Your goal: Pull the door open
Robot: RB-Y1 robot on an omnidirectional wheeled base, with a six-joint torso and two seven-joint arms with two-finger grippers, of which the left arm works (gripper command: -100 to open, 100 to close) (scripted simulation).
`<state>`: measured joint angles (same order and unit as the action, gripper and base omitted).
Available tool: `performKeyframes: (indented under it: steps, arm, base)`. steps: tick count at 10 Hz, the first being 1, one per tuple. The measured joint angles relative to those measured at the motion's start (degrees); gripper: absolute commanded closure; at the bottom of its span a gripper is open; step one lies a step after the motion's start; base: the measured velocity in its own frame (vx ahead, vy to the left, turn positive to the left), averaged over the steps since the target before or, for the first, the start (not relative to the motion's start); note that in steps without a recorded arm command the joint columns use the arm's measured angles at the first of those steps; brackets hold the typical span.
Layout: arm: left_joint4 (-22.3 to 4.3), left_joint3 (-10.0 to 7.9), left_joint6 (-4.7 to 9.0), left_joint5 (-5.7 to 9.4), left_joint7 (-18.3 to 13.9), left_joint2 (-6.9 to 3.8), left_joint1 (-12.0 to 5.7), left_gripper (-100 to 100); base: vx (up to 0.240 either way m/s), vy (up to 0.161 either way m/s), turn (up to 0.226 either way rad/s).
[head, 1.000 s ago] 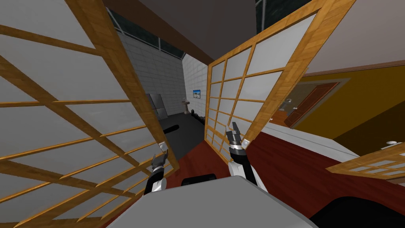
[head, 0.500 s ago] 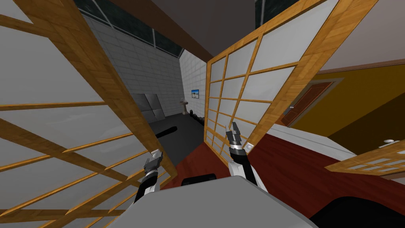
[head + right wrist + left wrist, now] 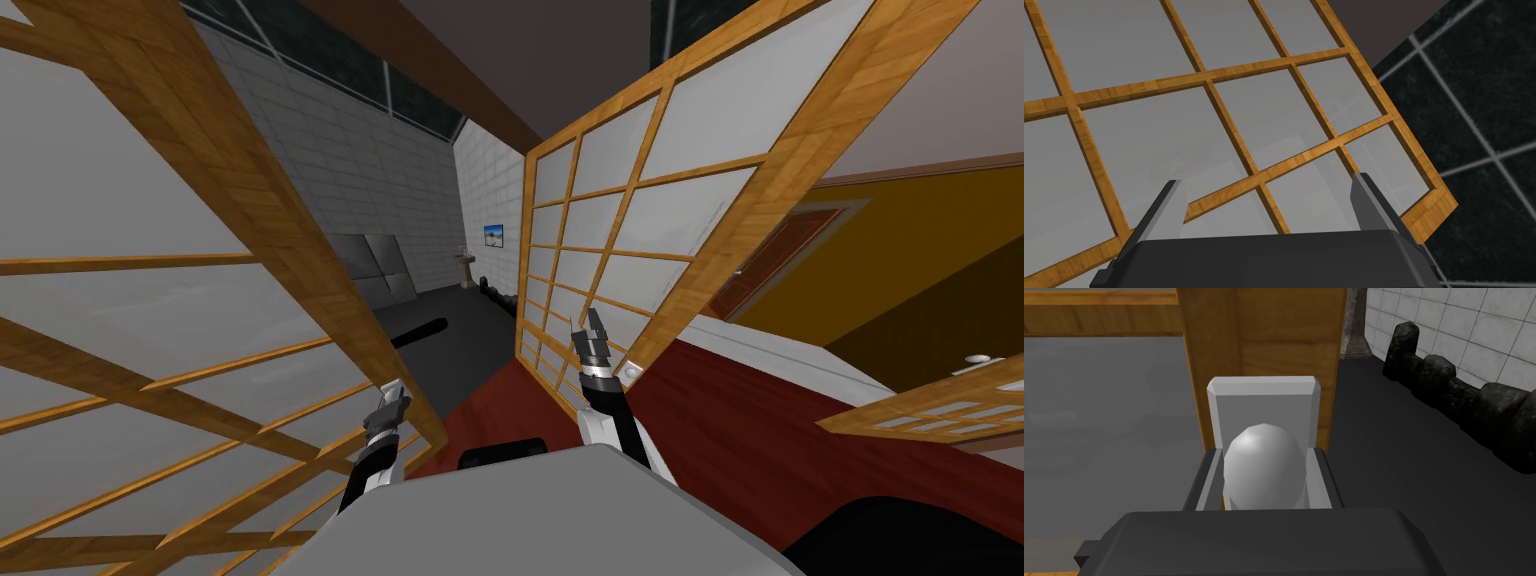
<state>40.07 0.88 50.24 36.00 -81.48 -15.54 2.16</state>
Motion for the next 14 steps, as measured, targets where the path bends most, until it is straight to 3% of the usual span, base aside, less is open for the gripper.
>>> performKeyframes:
  steps: [2,4,7,12,14]
  arm:
    - [-0.04,0.04,-0.05,0.0,-0.01,0.06,0.06,100]
    - [0.37,0.86,0.01,-0.48,-0.87,-0.69,-0.01,100]
    - [-0.18,3.5,0.55,-1.87,-3.33,-1.61,0.0,100]
    - [2.63,6.66,-0.56,-3.43,-5.34,-2.38,1.87,100]
    - [3.19,7.85,0.0,-4.08,-6.67,-3.54,2.38,100]
  base:
    - [-0.067,-0.002,-0.033]
    - [-0.193,0.003,-0.068]
    - [-0.249,0.017,-0.087]
    - [-0.209,0.014,-0.079]
    - [-0.271,0.01,-0.119]
